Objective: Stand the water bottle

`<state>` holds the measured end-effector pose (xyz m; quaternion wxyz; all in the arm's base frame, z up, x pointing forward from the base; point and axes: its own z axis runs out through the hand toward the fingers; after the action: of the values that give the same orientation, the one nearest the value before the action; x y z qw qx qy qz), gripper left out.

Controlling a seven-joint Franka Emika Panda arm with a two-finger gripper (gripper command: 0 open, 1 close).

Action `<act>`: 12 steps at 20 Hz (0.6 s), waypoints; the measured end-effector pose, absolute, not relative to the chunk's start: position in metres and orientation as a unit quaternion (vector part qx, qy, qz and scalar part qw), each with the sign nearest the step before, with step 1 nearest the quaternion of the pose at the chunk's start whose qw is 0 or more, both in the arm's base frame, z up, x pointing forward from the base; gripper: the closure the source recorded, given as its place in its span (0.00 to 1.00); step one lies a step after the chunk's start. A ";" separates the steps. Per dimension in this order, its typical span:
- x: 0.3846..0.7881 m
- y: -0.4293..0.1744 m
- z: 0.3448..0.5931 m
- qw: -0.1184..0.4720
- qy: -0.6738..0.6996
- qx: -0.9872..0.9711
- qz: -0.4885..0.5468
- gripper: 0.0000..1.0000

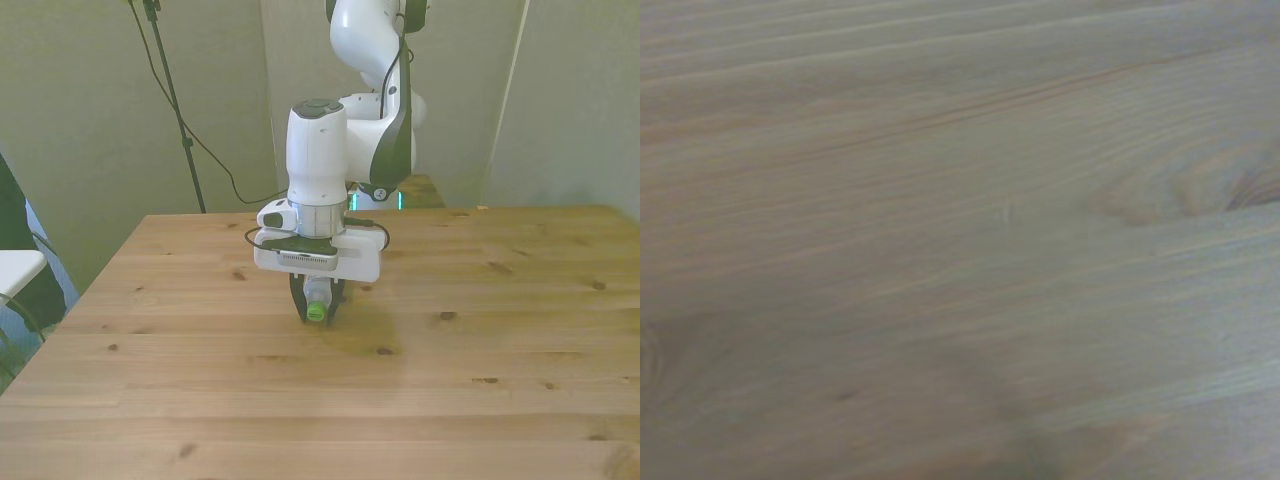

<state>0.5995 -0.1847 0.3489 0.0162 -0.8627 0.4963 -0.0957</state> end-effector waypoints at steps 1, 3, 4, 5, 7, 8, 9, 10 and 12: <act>0.600 -0.185 0.349 0.018 0.499 -0.861 -0.095 1.00; 0.600 -0.185 0.350 0.020 0.508 -0.856 -0.093 1.00; 0.601 -0.184 0.350 0.021 0.515 -0.852 -0.091 1.00; 0.602 -0.183 0.351 0.023 0.521 -0.848 -0.090 1.00; 0.605 -0.180 0.357 0.026 0.535 -0.840 -0.091 1.00; 0.608 -0.179 0.362 0.029 0.545 -0.833 -0.094 1.00; 0.612 -0.178 0.369 0.033 0.558 -0.823 -0.101 1.00; 0.616 -0.176 0.378 0.039 0.571 -0.813 -0.108 1.00; 0.621 -0.171 0.399 0.050 0.589 -0.797 -0.125 1.00</act>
<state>0.6208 -0.1713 0.3988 0.0500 -0.7968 0.5892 -0.1248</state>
